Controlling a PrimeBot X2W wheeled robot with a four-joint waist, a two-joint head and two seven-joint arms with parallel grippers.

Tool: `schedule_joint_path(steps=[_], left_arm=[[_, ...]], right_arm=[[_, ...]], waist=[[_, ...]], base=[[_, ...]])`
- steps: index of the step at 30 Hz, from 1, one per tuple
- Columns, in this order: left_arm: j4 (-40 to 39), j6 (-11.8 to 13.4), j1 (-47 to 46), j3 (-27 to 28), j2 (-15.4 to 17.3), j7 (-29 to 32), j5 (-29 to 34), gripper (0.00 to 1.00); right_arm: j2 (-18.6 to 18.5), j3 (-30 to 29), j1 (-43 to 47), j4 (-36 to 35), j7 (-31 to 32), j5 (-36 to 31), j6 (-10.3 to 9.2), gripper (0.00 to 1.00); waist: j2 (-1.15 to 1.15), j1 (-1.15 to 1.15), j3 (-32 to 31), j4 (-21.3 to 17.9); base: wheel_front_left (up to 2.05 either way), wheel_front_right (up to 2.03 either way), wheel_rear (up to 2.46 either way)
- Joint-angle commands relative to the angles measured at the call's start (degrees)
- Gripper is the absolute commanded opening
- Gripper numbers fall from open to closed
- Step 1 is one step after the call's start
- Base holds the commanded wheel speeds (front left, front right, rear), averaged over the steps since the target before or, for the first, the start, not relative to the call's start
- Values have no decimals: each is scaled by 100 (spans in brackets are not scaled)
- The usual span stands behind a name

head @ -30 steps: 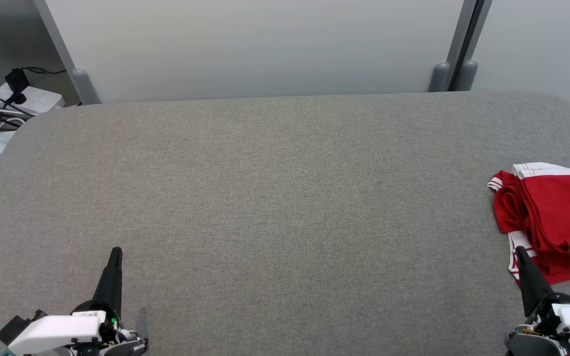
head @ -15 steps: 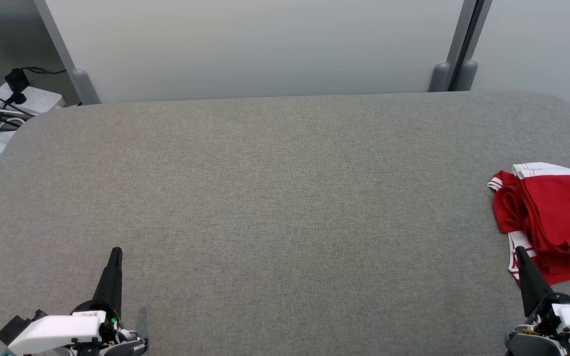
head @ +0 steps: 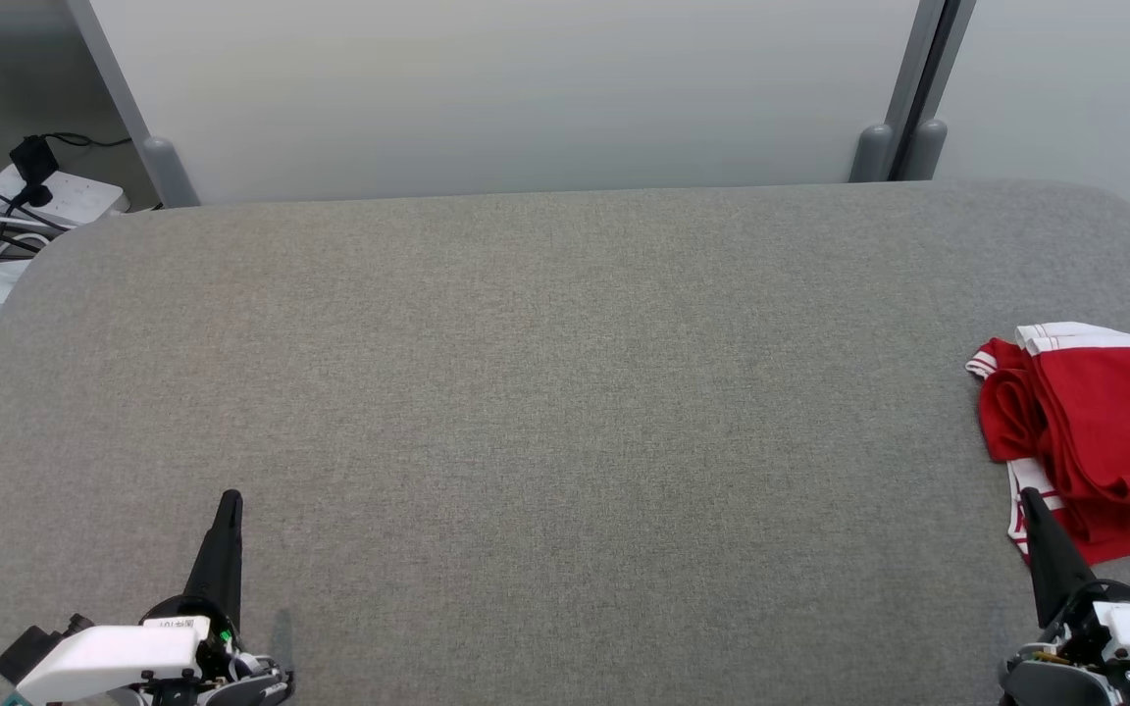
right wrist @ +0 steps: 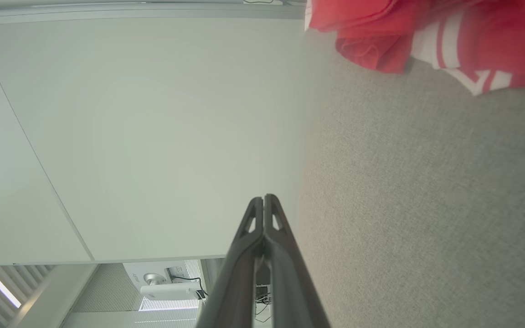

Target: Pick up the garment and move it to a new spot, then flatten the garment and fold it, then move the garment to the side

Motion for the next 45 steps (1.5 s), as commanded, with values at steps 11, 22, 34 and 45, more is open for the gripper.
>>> schedule_joint_path(steps=[11,22,34,45], left_arm=[[-151,-48,-331,190,45,37,-20,0],[-151,-48,-331,190,45,37,-21,0],[-152,-48,-331,190,45,37,-21,0],[-152,-48,-331,190,45,37,-21,0]], right_arm=[[-47,103,-264,-151,73,-41,26,0],[-38,90,-266,-151,83,-52,26,0],[-31,80,-267,-150,92,-60,26,0],[-25,71,-267,-150,99,-68,26,0]], waist=[[0,0,0,0],[0,0,0,0],[0,0,0,0],[0,0,0,0]], base=[[0,0,0],[0,0,0],[0,0,0],[0,0,0]])
